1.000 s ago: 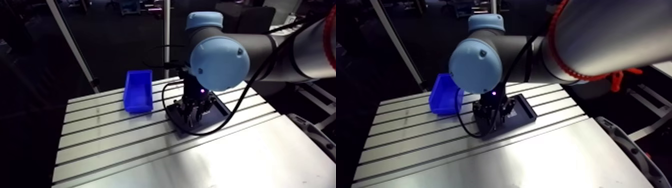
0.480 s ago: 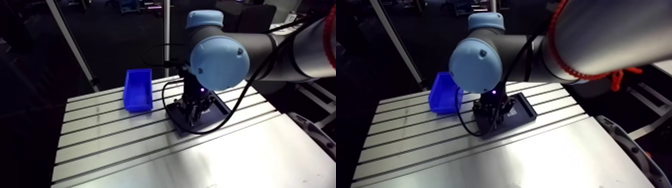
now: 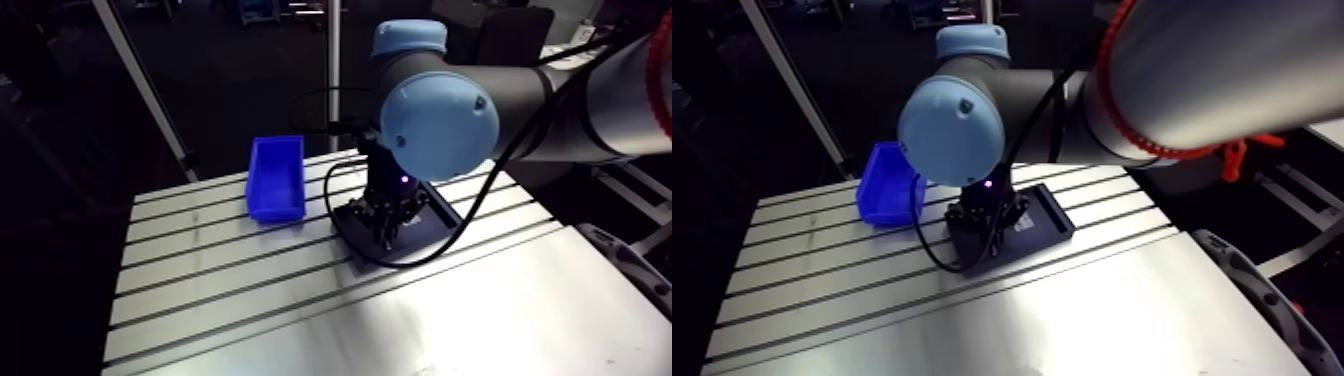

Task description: Pick up the M10 bolt from the tray and put it into the blue bin.

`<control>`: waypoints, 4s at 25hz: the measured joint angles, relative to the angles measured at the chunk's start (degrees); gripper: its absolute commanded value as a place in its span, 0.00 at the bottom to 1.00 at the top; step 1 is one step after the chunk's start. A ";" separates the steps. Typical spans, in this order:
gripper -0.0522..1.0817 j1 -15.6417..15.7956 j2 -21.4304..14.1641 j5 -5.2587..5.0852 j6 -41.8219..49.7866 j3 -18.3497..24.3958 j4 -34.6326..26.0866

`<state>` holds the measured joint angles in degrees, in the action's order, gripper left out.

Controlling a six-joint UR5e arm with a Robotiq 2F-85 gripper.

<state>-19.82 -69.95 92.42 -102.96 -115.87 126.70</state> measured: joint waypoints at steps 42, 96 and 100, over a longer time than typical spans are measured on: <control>0.98 0.14 -2.09 -0.22 -0.06 3.28 -0.38; 0.99 15.22 4.04 -3.08 -64.35 25.76 -9.38; 0.99 15.25 5.68 -2.97 -64.22 26.57 -9.34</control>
<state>-4.58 -64.27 89.44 -167.19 -89.30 117.36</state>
